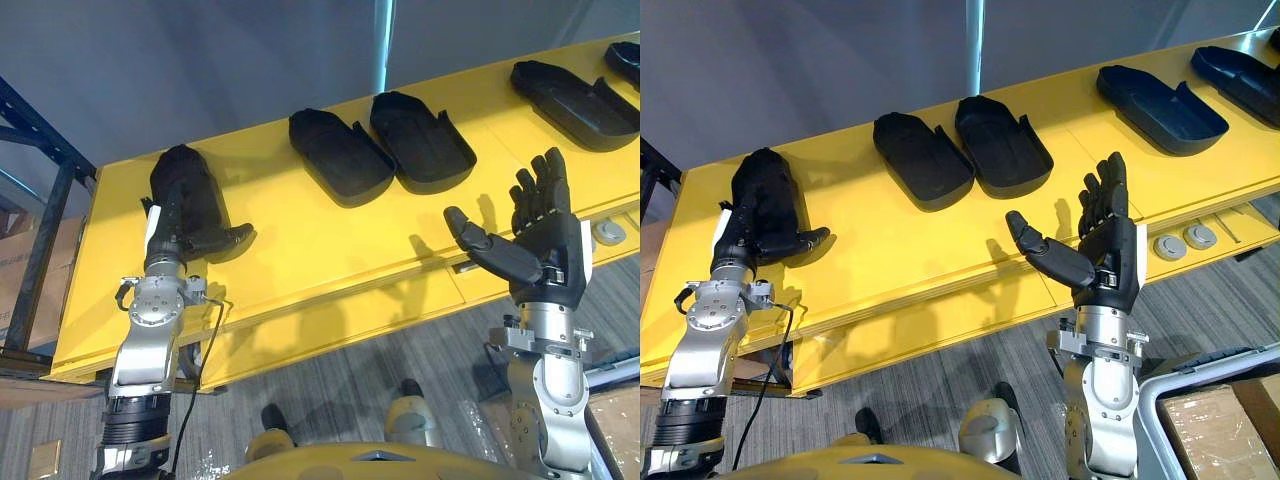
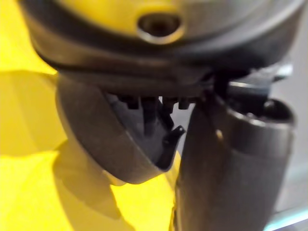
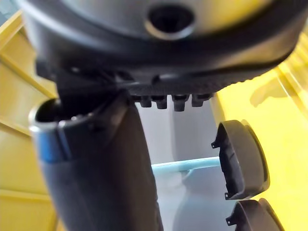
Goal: Walk over and take three plastic housings, then place them on the shelf
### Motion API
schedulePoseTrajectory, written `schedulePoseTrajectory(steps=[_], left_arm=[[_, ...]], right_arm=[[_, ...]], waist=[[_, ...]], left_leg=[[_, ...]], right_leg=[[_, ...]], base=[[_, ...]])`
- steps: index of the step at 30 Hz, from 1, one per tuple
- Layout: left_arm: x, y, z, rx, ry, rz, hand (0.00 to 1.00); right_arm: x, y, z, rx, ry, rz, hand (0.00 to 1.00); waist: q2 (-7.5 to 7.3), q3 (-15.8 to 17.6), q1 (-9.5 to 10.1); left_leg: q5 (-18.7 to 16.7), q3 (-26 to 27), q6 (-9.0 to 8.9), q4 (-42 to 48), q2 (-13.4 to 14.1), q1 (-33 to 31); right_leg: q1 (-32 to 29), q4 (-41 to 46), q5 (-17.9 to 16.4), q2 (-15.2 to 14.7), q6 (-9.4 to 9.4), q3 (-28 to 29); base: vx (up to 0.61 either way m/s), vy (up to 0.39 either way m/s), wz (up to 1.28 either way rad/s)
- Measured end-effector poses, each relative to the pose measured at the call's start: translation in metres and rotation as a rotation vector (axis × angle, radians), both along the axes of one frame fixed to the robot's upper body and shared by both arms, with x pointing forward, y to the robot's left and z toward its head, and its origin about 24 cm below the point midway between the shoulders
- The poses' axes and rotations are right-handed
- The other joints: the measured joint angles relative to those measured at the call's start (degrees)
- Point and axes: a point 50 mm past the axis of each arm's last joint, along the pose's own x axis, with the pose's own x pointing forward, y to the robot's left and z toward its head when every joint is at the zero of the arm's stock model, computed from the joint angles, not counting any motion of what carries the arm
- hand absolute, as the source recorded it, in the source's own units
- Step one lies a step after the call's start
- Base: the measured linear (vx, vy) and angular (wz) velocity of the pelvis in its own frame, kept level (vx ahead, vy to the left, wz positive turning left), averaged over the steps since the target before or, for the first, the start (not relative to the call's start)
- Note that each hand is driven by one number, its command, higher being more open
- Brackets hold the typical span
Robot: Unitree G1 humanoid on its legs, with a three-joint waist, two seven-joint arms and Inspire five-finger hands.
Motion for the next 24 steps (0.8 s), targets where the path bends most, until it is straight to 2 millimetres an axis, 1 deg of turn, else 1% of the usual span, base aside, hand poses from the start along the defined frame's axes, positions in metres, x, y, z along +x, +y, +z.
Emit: schedulePoseTrajectory(steps=[4, 10, 12, 14, 15, 17, 20, 22, 23, 24], left_arm=[[0.000, 0.000, 0.000, -0.001, 0.001, -0.003, 1.00], [0.000, 0.000, 0.002, 0.002, -0.012, 0.002, 1.00], [-0.001, 0.000, 0.009, 0.012, -0.054, 0.013, 1.00], [-0.003, -0.001, 0.024, 0.032, -0.142, 0.026, 1.00], [-0.004, -0.001, 0.028, 0.038, -0.165, 0.030, 1.00], [-0.007, 0.000, 0.041, 0.064, -0.242, 0.053, 1.00], [-0.010, 0.001, 0.050, 0.102, -0.325, 0.085, 1.00], [-0.015, -0.004, 0.064, 0.113, -0.450, 0.056, 1.00], [-0.019, -0.006, 0.068, 0.110, -0.484, 0.033, 1.00], [-0.027, -0.015, 0.077, 0.090, -0.556, -0.035, 1.00]], right_arm=[[-0.004, -0.001, -0.004, 0.000, 0.024, -0.006, 1.00], [-0.004, -0.001, -0.005, 0.001, 0.025, -0.003, 1.00], [-0.004, -0.001, -0.005, 0.002, 0.026, -0.002, 1.00], [-0.003, 0.001, -0.005, 0.005, 0.028, 0.008, 1.00], [-0.003, 0.003, -0.006, 0.006, 0.028, 0.013, 1.00], [-0.002, 0.007, -0.007, 0.012, 0.033, 0.032, 1.00], [-0.003, 0.008, -0.008, 0.014, 0.038, 0.034, 1.00], [-0.003, 0.008, -0.008, 0.016, 0.039, 0.035, 1.00], [-0.003, 0.009, -0.008, 0.017, 0.039, 0.038, 1.00], [-0.002, 0.011, -0.009, 0.021, 0.039, 0.044, 1.00]], waist=[[0.27, -0.6, 0.41], [0.92, -1.3, 0.73], [0.97, -1.3, 0.80], [0.99, -1.3, 0.85], [1.02, -1.4, 0.85], [1.40, -1.8, 0.88], [1.81, -2.7, 0.95], [1.73, -3.0, 1.33], [1.66, -3.0, 1.39], [1.55, -3.1, 1.48]], left_leg=[[0.0, 0.0, 0.00, 0.0, 0.0, 0.0], [0.0, -0.1, 0.00, 0.0, 0.0, 0.0], [0.0, -0.1, 0.01, 0.0, 0.0, 0.0], [0.0, -0.2, 0.02, 0.0, 0.0, 0.0], [0.0, -0.2, 0.02, 0.0, 0.0, 0.0], [0.0, -0.3, 0.02, 0.0, 0.0, -0.1], [0.1, -0.8, 0.04, 0.0, 0.0, -0.6], [0.1, -1.1, 0.05, 0.0, 0.0, -0.7], [0.1, -1.1, 0.05, 0.0, 0.0, -0.7], [0.1, -1.1, 0.05, 0.0, 0.0, -0.7]], right_leg=[[0.0, 0.0, 0.0, 0.0, -0.07, -0.1], [0.0, 0.2, -0.2, 0.0, -0.37, -0.2], [0.0, 0.2, -0.3, 0.0, -0.41, -0.2], [0.0, 0.4, -0.3, 0.0, -0.48, -0.2], [0.0, 0.4, -0.4, 0.0, -0.55, -0.3], [0.0, 0.4, -0.4, 0.0, -0.63, -0.3], [-0.1, 0.4, -0.5, 0.0, -0.71, -0.8], [-0.1, 0.4, -0.5, 0.0, -0.72, -1.0], [-0.1, 0.4, -0.5, 0.0, -0.72, -1.1], [0.0, 0.3, -0.5, -0.1, -0.71, -1.1]], base=[[0.00, 0.000, 0.00], [0.00, 0.000, 0.00], [0.00, 0.000, 0.00], [0.00, 0.000, 0.00], [0.00, 0.000, 0.00], [0.00, 0.000, 0.00], [0.00, 0.000, 0.09], [0.00, -0.011, 0.07], [0.00, 0.000, 0.00], [0.00, 0.000, 0.00]])
